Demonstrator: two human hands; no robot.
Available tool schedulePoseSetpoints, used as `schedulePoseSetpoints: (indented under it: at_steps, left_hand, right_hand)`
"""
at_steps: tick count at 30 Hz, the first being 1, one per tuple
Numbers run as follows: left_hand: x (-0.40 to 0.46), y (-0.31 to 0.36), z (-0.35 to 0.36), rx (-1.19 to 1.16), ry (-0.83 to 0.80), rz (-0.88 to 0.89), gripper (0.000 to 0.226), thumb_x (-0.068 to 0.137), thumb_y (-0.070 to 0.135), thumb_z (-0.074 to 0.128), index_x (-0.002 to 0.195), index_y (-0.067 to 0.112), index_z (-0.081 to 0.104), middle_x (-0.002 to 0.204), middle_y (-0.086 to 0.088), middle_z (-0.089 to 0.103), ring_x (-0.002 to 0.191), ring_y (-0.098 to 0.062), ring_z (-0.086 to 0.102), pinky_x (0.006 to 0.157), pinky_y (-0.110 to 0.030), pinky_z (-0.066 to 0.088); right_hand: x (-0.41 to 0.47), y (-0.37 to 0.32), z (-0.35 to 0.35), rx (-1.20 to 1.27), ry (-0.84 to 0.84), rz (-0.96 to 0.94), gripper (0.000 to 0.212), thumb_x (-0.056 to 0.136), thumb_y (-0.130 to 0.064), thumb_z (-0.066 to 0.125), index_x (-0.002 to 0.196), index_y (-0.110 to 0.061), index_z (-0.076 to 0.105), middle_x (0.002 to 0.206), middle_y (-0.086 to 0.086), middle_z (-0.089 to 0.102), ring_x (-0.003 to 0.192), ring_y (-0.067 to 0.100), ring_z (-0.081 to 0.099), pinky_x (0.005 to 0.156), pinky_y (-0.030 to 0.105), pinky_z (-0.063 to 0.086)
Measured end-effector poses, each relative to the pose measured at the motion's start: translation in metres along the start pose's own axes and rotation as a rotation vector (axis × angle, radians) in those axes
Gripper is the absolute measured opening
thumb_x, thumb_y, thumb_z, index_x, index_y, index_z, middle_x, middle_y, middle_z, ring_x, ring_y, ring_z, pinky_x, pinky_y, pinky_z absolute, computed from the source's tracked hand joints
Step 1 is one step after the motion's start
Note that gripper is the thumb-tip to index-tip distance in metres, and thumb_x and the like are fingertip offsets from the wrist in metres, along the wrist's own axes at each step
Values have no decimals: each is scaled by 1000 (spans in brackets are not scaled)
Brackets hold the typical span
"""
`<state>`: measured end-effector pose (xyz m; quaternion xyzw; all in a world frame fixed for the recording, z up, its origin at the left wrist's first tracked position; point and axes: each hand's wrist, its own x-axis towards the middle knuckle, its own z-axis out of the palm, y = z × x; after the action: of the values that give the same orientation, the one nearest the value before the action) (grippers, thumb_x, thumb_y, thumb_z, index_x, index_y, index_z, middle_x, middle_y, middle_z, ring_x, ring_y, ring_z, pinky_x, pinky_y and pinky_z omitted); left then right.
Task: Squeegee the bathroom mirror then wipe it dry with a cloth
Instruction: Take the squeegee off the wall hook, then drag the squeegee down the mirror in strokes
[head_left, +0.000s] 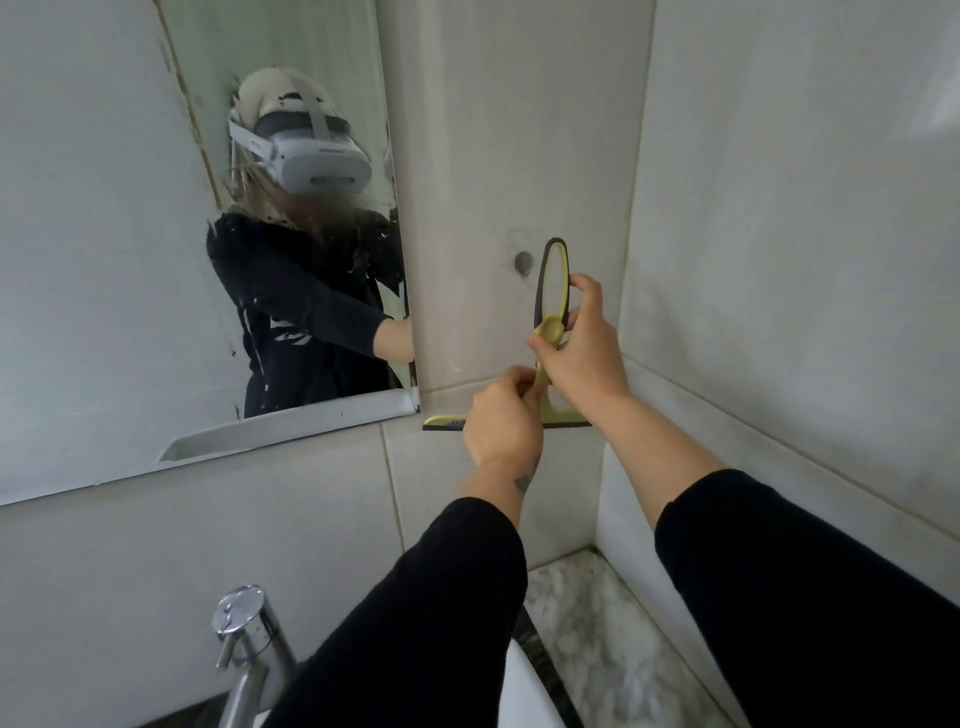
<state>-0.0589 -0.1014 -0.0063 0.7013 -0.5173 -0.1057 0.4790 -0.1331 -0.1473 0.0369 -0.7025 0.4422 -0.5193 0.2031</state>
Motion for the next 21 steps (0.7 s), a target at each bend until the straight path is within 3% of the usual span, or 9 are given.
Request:
schedulePoseSetpoints:
  at_steps: [3,5,8,10,12,15,17,19,21]
  left_hand:
    - [-16,-1,-11,27,-42,3,23,98,24,48,111,29,65,104,2,70,94,-21,63,70,-32,48]
    - [-27,0,-22,36,-73,3,24,97,22,49,113,28,65,107,4,69,95,-19,63,70,-29,45]
    - [-42,2,-41,79,-127,17,21,95,21,51,106,28,68,102,3,70,90,-19,63,70,-30,48]
    - [-50,4,-55,111,-151,24,21,94,20,52,103,30,68,100,4,71,91,-20,64,72,-31,50]
    - [-59,2,-73,138,-170,21,22,93,19,53,102,32,67,100,5,70,91,-19,65,73,-31,51]
    - [-72,-4,-107,183,-158,27,20,93,21,53,99,35,66,99,6,70,91,-17,64,76,-32,52]
    - [-81,-9,-134,208,-129,38,17,94,24,55,100,34,67,98,7,70,90,-16,63,78,-33,53]
    - [-88,-14,-165,215,-113,60,14,94,26,56,101,31,67,98,7,69,89,-15,63,78,-33,53]
    - [-93,-15,-202,256,-78,94,14,94,29,56,102,31,68,98,9,69,89,-14,63,73,-30,52]
  right_hand:
    - [-13,-9,-15,-175,-85,-74,88,85,-20,70,151,-20,11,129,10,46,111,29,54,97,42,46]
    - [-24,-14,-30,-576,-109,-213,97,85,-35,69,154,-23,1,150,13,22,135,33,32,110,47,30]
    - [-40,-22,-54,-989,-173,-624,71,85,-42,66,147,-32,33,157,10,19,147,33,6,112,62,-1]
    - [-48,-33,-65,-1073,-252,-868,42,80,-36,73,121,-30,65,141,6,50,143,32,26,109,67,0]
    - [-57,-45,-71,-1063,-269,-974,26,74,-29,79,99,-29,75,107,0,69,126,30,52,107,69,4]
    - [-73,-73,-72,-1017,-259,-1073,21,72,-17,80,86,-31,76,79,-2,63,90,24,63,108,64,8]
    - [-83,-95,-66,-999,-286,-1130,22,72,-16,80,86,-32,76,78,-1,61,81,24,60,104,60,31]
    - [-91,-120,-57,-962,-321,-1188,27,68,-15,84,87,-33,76,77,-1,61,75,25,58,78,46,46]
    - [-97,-148,-46,-908,-303,-1240,32,65,-11,85,87,-32,76,74,-1,59,70,25,56,64,40,43]
